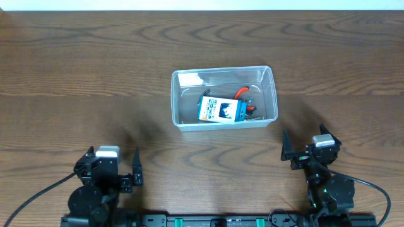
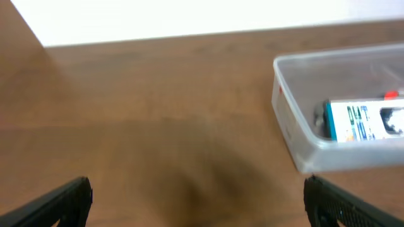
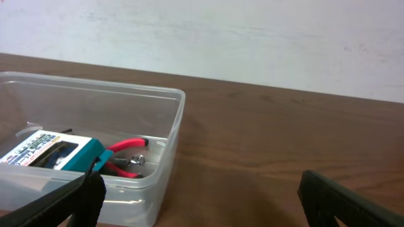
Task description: Pack container
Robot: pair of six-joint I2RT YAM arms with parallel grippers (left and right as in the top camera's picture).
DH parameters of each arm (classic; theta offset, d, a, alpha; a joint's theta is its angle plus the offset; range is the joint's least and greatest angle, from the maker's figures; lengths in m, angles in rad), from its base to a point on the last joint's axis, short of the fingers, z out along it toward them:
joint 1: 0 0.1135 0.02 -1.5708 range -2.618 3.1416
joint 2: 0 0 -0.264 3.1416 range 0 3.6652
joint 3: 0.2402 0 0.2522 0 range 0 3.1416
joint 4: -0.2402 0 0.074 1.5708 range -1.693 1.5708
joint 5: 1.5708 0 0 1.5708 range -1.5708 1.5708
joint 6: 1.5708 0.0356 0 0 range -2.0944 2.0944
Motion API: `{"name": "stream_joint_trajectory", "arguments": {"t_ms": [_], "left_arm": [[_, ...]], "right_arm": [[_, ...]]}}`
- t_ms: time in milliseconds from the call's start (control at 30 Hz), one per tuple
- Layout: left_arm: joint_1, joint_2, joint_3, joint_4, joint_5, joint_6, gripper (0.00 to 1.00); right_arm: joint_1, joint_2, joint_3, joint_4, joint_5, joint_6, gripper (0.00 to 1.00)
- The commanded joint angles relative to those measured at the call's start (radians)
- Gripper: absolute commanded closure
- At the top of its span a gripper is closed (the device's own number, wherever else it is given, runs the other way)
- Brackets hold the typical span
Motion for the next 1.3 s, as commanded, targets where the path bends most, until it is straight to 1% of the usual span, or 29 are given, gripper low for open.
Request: {"name": "stream_joint_trajectory", "arguments": {"t_ms": [0, 100, 267, 333, 400, 533, 567, 633, 1267], "left_arm": [[0.023, -0.067, -0.116, 0.113, 0.032, 0.017, 0.02], [0.024, -0.064, -0.240, 0.337, 0.048, 0.016, 0.02], [0.025, -0.064, -0.409, 0.648, 0.047, 0.016, 0.02], [0.025, -0.065, -0.461, 0.729, 0.047, 0.013, 0.02], [0.025, -0.070, -0.507, 0.774, 0.048, 0.001, 0.02], [0.025, -0.071, -0.505, 0.652, 0.047, -0.007, 0.02], [0.025, -0.069, -0.505, 0.647, 0.047, -0.008, 0.02], [0.025, -0.071, -0.505, 0.648, 0.047, -0.031, 0.02], [0.025, -0.066, -0.505, 0.648, 0.047, -0.029, 0.02]], "right_arm": [[-0.010, -0.010, -0.008, 0.003, -0.006, 0.013, 0.01], [-0.010, -0.010, -0.008, 0.003, -0.006, 0.013, 0.01], [-0.010, -0.010, -0.008, 0.003, -0.006, 0.013, 0.01], [-0.010, -0.010, -0.008, 0.003, -0.006, 0.013, 0.01], [-0.010, -0.010, -0.008, 0.003, -0.006, 0.013, 0.01], [-0.010, -0.010, -0.008, 0.003, -0.006, 0.013, 0.01], [-0.010, -0.010, -0.008, 0.003, -0.006, 0.013, 0.01], [-0.010, -0.010, -0.008, 0.003, -0.006, 0.013, 0.01], [-0.010, -0.010, -0.008, 0.003, -0.006, 0.013, 0.01]]}}
